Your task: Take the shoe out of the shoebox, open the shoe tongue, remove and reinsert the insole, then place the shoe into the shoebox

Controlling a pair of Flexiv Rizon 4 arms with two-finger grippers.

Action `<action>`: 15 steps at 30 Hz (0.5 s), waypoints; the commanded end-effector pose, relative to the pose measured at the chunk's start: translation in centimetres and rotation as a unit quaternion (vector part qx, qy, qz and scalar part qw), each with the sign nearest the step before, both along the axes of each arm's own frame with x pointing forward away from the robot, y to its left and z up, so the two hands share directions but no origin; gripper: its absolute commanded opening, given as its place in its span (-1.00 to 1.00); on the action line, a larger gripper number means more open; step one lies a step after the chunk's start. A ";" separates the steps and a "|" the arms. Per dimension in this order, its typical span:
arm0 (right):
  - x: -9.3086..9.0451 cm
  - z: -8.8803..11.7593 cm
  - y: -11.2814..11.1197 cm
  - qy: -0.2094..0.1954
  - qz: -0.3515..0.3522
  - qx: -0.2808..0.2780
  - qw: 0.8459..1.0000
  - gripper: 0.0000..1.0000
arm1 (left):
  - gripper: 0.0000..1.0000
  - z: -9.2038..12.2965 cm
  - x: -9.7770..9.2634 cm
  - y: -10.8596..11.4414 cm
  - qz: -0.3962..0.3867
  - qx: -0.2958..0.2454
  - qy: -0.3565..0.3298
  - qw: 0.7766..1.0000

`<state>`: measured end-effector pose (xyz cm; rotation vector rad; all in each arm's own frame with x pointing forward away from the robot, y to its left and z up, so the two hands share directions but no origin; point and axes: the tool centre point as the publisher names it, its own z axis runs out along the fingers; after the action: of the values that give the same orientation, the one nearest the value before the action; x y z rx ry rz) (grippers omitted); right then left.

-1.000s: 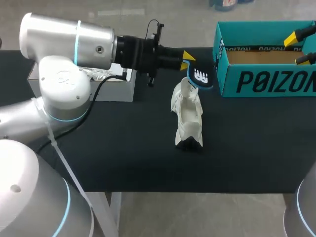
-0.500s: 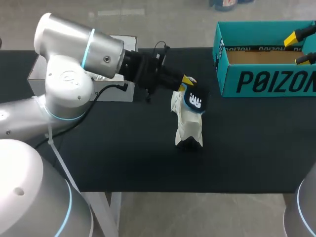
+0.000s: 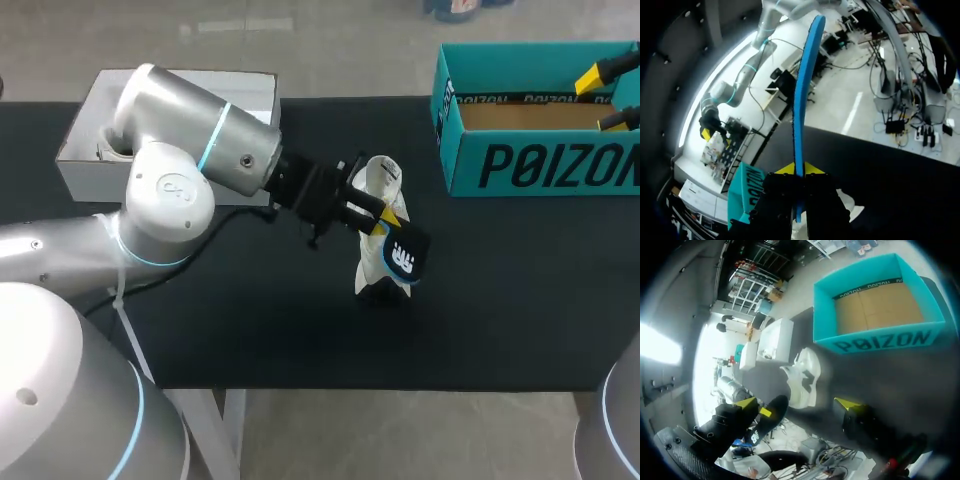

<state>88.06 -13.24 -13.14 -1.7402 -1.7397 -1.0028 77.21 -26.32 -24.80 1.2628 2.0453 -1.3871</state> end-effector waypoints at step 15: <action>0.0 0.0 0.0 0.001 0.000 -0.001 1.000 1.00 | -1.00 -5.7 3.8 1.1 -0.014 0.024 0.000 1.000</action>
<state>88.07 -13.24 -13.12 -1.7407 -1.7396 -1.0022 80.15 -24.40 -29.85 1.3134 2.0737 -1.3423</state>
